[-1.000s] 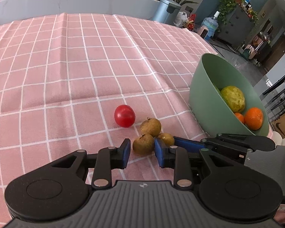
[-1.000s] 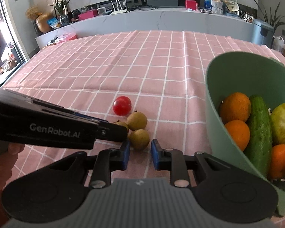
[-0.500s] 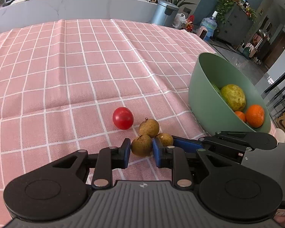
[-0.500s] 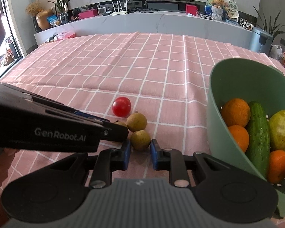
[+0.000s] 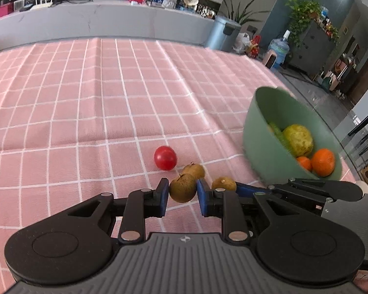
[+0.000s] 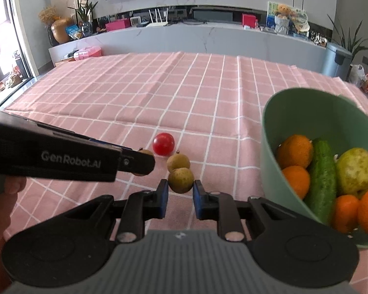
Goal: Organize fruits
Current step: 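Carry both kiwis with both tools over the green colander, then open both tools to drop the kiwis into the colander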
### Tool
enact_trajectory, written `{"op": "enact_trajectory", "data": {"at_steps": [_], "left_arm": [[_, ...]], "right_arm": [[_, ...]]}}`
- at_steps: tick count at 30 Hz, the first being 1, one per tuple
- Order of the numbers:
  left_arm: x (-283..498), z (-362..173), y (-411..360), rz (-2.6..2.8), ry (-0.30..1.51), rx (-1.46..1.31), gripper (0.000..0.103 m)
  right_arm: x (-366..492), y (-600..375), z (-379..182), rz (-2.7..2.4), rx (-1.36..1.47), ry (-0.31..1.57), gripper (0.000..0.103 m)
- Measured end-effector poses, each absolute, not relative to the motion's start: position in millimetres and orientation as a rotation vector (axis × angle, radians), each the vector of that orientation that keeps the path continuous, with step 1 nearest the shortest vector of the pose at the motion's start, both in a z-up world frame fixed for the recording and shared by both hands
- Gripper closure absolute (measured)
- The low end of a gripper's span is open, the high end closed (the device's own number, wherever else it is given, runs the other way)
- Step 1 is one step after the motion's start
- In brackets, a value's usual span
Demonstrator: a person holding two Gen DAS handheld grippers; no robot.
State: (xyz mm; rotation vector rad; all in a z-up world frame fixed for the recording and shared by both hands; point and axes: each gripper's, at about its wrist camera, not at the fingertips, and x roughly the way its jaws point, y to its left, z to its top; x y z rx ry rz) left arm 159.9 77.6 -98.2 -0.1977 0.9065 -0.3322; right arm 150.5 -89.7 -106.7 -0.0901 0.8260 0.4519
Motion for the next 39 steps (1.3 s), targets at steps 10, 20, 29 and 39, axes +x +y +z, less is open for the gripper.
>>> {"op": "enact_trajectory", "data": {"at_steps": [10, 20, 29, 39], "left_arm": [[145, -52, 57, -0.366, 0.819, -0.235, 0.076], [163, -27, -3, -0.447, 0.801, -0.169, 0.076], [188, -44, -48, -0.513, 0.861, -0.103, 0.076], [208, -65, -72, -0.539, 0.923, -0.006, 0.076]], "right_arm": [[120, -123, -61, 0.421, -0.059, 0.745, 0.086], [121, -177, -31, 0.339, -0.109, 0.695, 0.086], [153, -214, -32, 0.276, -0.215, 0.714, 0.086], [193, -218, -57, 0.256, -0.304, 0.827, 0.086]]}}
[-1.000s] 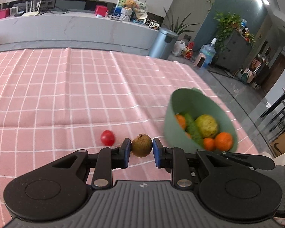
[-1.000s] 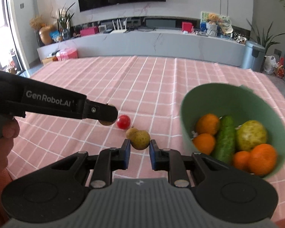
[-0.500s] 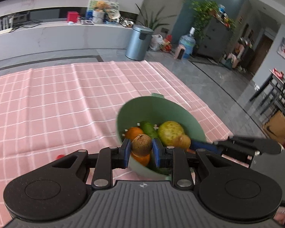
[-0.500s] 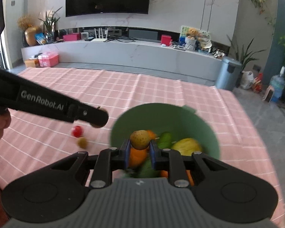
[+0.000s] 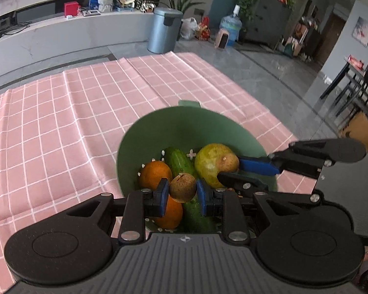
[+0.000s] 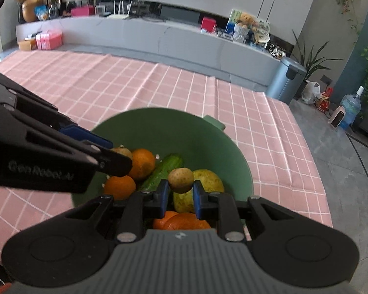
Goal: Organize fruits
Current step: 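Open both tools to drop the kiwis into the colander, then move both tools back to the red tomato and last kiwi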
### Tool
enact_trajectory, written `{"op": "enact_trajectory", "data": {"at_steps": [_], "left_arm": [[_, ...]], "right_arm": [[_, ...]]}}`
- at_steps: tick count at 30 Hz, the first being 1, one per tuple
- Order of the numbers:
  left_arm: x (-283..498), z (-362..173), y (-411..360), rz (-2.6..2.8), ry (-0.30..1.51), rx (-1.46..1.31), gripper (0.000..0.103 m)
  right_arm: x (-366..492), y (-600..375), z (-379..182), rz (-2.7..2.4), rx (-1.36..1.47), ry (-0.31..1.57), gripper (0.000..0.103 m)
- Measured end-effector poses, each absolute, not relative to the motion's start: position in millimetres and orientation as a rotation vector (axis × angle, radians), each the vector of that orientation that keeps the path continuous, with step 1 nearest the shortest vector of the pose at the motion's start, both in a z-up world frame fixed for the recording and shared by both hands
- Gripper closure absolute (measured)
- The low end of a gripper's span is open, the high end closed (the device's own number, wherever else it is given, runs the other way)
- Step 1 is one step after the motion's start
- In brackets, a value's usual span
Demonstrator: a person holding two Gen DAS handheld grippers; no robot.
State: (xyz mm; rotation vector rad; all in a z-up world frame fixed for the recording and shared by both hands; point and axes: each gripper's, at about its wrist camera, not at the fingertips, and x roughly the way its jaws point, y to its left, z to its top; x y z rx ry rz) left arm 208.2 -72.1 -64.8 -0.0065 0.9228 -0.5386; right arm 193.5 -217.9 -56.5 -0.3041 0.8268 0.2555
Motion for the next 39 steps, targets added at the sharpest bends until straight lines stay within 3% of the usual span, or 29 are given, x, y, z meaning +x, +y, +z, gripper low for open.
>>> {"op": "enact_trajectory", "data": {"at_steps": [17, 22, 25, 27, 39], "left_arm": [[218, -84, -75, -0.542, 0.967, 0.02, 0.074], [212, -74, -71, -0.522, 0.928, 0.024, 0.057], [208, -62, -65, -0.506, 0.902, 0.01, 0.054], [204, -53, -59, -0.48, 0.88, 0.006, 0.054], [166, -16, -19, -0.4, 0.803, 0.083, 0.053]], "right_arm": [[204, -214, -73, 0.263, -0.304, 0.908, 0.085], [200, -212, -66, 0.251, -0.324, 0.888, 0.066], [194, -211, -58, 0.223, -0.348, 0.871, 0.057], [188, -211, -50, 0.2, -0.359, 0.848, 0.044], [144, -193, -18, 0.167, -0.243, 0.694, 0.039]]}}
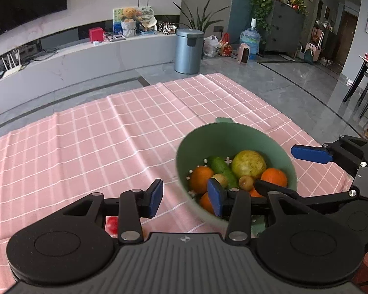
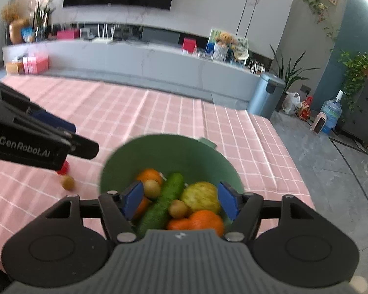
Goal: Organize fruits
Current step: 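Move both tools back to the red tomato and last kiwi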
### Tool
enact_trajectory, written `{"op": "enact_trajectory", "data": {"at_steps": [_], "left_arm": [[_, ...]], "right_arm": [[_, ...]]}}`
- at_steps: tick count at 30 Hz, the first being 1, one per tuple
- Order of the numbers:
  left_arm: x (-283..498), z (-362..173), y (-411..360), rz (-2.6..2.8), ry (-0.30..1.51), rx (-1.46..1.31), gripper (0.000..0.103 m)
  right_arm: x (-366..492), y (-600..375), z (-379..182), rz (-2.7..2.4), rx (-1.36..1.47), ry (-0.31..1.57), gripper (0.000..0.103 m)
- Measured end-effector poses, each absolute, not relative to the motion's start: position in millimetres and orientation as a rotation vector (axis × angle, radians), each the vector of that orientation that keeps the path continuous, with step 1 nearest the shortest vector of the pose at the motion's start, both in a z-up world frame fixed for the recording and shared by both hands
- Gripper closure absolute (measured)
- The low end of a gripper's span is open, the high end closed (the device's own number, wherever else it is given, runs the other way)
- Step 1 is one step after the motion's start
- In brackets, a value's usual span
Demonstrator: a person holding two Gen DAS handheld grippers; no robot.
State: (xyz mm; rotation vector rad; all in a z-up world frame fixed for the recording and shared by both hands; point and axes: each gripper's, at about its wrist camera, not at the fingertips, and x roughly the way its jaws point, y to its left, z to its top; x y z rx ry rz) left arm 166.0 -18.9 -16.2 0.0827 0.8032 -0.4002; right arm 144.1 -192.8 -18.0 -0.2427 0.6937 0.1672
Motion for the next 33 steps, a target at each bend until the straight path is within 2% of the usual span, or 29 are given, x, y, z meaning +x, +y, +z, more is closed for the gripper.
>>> {"op": "enact_trajectory", "data": {"at_steps": [8, 16, 29, 33], "left_arm": [[146, -19, 17, -0.376, 0.746, 0.117, 0.053], [144, -34, 46, -0.363, 0.778, 0.086, 0.053], [157, -70, 80, -0.371, 0.845, 0.001, 0.053], [163, -85, 87, -0.37, 0.884, -0.02, 0.053]], "right_arm": [[122, -151, -22, 0.266, -0.201, 0.63, 0.039], [118, -113, -39, 0.399, -0.256, 0.656, 0.039], [139, -81, -62, 0.491, -0.367, 0.708, 0.062], [149, -75, -72, 0.509, -0.426, 0.724, 0.074]]}}
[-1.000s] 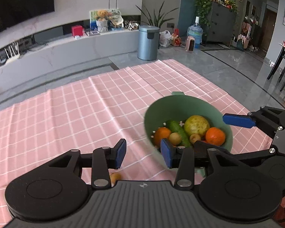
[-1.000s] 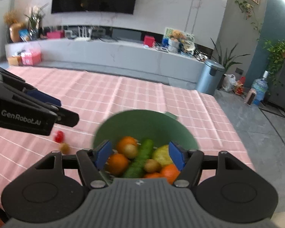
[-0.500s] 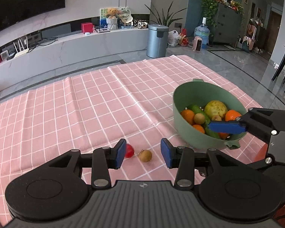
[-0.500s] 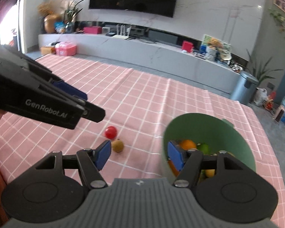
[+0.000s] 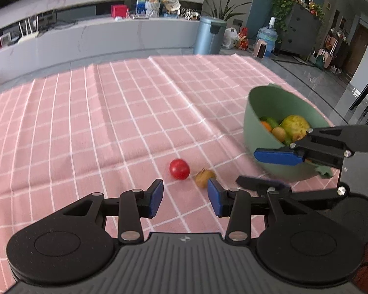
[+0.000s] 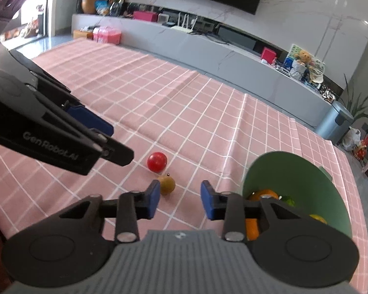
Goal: Organize fruits
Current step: 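Move both tools back to the red tomato and last kiwi, then grasp the red tomato with the left tool while the right tool grasps the kiwi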
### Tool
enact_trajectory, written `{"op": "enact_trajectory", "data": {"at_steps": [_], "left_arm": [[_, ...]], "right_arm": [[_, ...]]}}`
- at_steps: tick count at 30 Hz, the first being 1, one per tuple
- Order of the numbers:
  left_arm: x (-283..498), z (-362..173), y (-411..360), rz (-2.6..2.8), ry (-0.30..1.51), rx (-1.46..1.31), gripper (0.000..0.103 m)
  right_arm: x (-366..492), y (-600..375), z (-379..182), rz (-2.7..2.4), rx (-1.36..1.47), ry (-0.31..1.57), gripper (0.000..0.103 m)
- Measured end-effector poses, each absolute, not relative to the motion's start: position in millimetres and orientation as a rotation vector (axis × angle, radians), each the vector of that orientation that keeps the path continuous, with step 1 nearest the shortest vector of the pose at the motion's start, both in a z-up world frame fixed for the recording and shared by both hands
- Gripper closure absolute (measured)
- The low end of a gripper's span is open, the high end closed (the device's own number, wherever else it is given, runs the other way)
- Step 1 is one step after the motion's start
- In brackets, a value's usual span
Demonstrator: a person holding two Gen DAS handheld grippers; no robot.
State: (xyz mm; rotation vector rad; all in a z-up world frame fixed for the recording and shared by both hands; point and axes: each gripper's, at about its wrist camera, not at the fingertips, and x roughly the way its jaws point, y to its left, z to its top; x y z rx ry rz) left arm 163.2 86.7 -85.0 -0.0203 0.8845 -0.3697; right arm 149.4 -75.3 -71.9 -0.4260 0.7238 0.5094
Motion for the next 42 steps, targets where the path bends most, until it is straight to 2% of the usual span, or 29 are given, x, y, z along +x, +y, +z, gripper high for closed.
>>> {"op": "enact_trajectory", "data": {"at_steps": [6, 21, 24, 39, 42], "left_arm": [[175, -104, 91, -0.35, 0.938, -0.04, 0.053], [190, -114, 91, -0.365, 0.939, -0.054, 0.055], [196, -118, 86, -0.365, 0.947, -0.039, 0.055], [214, -129, 74, -0.344, 0.954, -0.089, 0.055], [214, -131, 71, -0.339, 0.957, -0.079, 0.06]], "right_arm": [[161, -65, -86, 0.558, -0.502, 0.736, 0.075], [185, -53, -116, 0.588, -0.424, 0.805, 0.076], [186, -53, -117, 0.588, -0.413, 0.801, 0.083], [184, -50, -122, 0.504, -0.486, 0.741, 0.083], [185, -51, -122, 0.505, -0.486, 0.741, 0.083]]}}
